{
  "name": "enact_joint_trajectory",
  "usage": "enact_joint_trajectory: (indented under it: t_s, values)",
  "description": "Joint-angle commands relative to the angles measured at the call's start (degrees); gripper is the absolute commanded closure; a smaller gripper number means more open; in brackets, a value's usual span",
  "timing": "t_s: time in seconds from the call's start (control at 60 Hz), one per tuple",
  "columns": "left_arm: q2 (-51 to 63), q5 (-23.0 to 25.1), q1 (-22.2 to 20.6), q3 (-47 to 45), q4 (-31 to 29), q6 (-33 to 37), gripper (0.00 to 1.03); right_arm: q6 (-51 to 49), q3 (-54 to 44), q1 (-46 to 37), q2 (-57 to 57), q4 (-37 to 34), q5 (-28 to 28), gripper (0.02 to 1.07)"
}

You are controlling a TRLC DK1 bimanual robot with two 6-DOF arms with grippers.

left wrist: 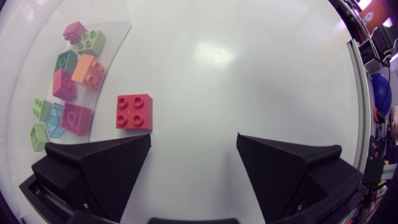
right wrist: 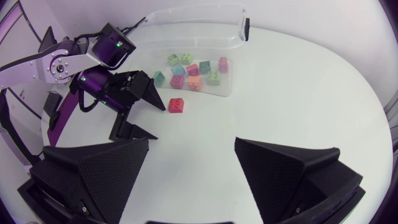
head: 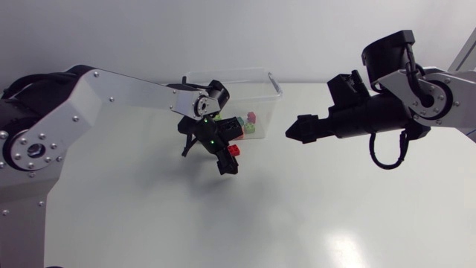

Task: Place the duplo bricks in the container

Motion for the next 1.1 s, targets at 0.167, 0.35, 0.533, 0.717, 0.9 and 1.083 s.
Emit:
enact_joint_trajectory:
  t_s: [0.167, 0.35, 0.533, 0.717, 0.9, 1.083]
  values:
    - [2.83, 0.82, 0.36, 5.14, -0.27, 1.43, 0.07, -1.06, -1.54, -0.27, 0.95, 0.4, -0.31, 0.07]
    - [5.38, 0.82, 0.63, 7.86, -0.53, 1.52, 0.07, -1.24, -1.28, -0.44, 1.04, 0.4, -0.31, 0.07]
    - [5.55, 0.82, 0.8, 8.3, -0.62, 1.52, 0.07, -1.5, -1.28, -0.62, 1.21, 0.4, -0.31, 0.07]
    - [8.45, 0.82, 1.33, 13.66, -5.28, 1.34, 0.07, -1.5, -1.01, -0.71, 1.3, 0.31, -0.31, 0.07]
    - [10.21, 0.82, 1.24, 17.09, -12.58, 2.92, 0.07, -1.5, -0.66, -0.71, 1.48, 0.22, -0.31, 0.07]
    - [6.17, 0.99, 0.28, 9.71, -12.4, 4.86, 0.08, -1.5, -0.48, -0.71, 1.39, 0.05, -0.31, 0.07]
